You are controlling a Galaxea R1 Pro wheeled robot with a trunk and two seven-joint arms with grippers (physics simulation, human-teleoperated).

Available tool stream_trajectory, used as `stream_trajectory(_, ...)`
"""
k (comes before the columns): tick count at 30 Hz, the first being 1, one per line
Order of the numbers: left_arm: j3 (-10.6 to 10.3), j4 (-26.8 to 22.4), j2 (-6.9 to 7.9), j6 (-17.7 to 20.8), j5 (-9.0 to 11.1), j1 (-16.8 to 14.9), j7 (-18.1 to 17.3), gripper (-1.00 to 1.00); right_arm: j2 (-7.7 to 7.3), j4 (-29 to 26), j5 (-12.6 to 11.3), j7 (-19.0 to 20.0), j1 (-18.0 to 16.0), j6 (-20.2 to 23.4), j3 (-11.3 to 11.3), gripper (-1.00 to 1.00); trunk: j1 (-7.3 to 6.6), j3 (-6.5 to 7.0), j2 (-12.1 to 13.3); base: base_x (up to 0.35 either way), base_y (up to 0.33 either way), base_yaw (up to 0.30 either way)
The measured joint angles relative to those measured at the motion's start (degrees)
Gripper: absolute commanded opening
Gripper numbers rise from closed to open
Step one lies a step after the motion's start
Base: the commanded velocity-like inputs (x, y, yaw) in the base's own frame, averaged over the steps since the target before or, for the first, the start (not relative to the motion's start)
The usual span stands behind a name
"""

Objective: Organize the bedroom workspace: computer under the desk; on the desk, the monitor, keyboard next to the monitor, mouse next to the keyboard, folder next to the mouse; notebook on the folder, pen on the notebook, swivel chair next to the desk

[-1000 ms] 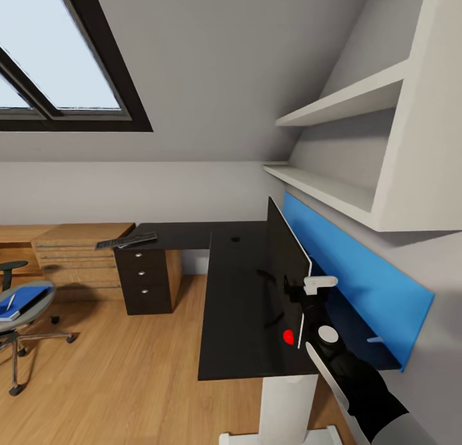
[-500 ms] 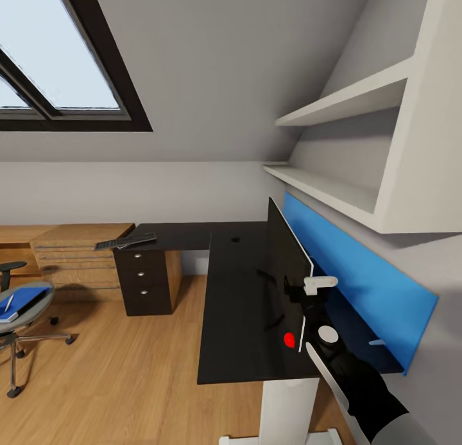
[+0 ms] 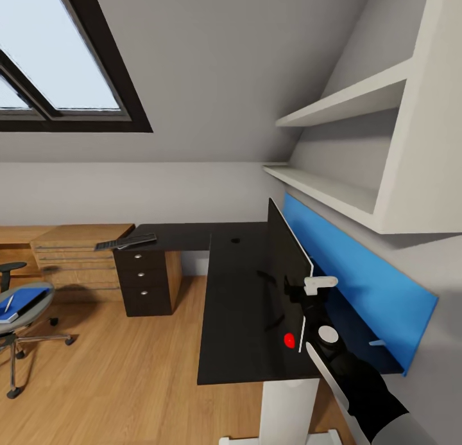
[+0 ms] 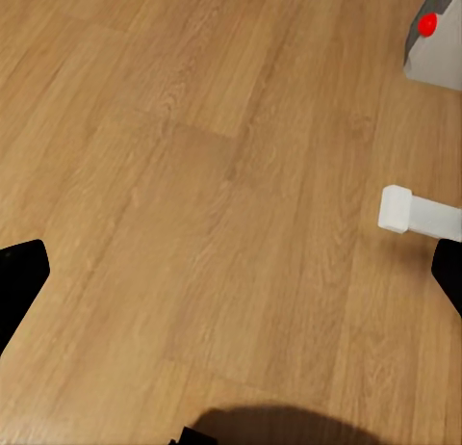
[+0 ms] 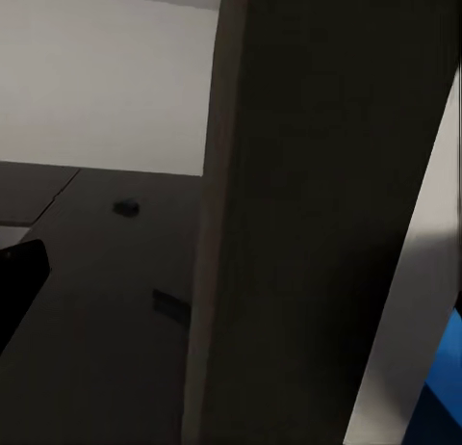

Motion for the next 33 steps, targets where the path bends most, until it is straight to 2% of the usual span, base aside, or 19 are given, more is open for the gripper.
stream_trajectory(33,0.15,0.00,0.03,-0.09,-0.01,0.00,-0.01,1.00,0.00,0.00,0.00,-0.02,-0.01,0.00,0.08,1.00,0.00,1.34,0.00,0.000,0.000,0.000)
